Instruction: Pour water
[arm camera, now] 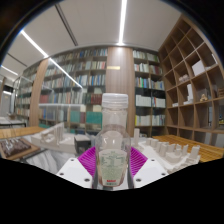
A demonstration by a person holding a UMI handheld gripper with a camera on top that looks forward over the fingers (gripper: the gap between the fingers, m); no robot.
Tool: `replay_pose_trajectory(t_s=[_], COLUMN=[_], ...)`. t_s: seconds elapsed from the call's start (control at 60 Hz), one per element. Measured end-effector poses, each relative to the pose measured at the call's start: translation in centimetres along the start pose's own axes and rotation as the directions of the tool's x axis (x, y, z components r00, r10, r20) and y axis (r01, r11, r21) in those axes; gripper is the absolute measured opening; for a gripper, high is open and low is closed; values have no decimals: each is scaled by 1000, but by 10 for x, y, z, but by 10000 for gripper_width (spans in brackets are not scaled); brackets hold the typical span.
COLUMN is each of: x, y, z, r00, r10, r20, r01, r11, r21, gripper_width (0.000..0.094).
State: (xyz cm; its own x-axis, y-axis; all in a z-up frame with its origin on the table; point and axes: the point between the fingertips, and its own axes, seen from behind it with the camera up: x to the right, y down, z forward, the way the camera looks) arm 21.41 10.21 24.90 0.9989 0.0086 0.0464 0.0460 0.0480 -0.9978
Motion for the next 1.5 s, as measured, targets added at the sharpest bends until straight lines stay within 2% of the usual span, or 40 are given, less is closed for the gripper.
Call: replay_pose_trajectory(t_s=[0.033, 0.1, 0.133, 0.267, 0.3, 0.317, 0.333, 0.4, 0.433, 0.5, 0.55, 0.583, 0.633, 0.683, 0.8, 1.083, 1.267, 1.5], x=[-3, 9, 20, 33, 29, 32, 33, 35, 38, 32, 35, 30, 28, 29, 24, -14, -39, -39], y=[7, 67, 106, 183, 172, 179, 174, 177, 179, 177, 191, 184, 175, 169, 138, 66, 47, 30], z=[-6, 1, 9, -7, 5, -12, -11, -10, 5, -12, -4, -17, -30, -40, -83, -240, -343, -435], r00=[1000, 999, 999, 999, 999, 999, 999, 999, 999, 999, 998, 999, 998, 997, 993, 985, 984, 976], r10=[-20, -28, -16, 21, -3, -15, -18, -16, -12, -8, -2, 4, -8, -35, -79, -48, 39, 27], r20=[-15, -30, -43, -49, -35, -31, -33, -42, -45, -52, -57, -53, -55, -69, -93, -164, -175, -216], r01=[19, 23, 7, -37, -7, 5, 8, 4, -1, -9, -18, -23, -14, 5, 35, -29, -117, -126], r11=[998, 986, 980, 937, 961, 956, 963, 960, 961, 950, 933, 928, 924, 920, 915, 898, 881, 878], r21=[-61, -167, -197, -348, -277, -295, -270, -282, -278, -312, -361, -372, -383, -391, -402, -438, -459, -462], gripper_width=[400, 401, 401, 405, 414, 418, 408, 442, 481, 555, 712, 871, 836, 861, 853, 853, 852, 852])
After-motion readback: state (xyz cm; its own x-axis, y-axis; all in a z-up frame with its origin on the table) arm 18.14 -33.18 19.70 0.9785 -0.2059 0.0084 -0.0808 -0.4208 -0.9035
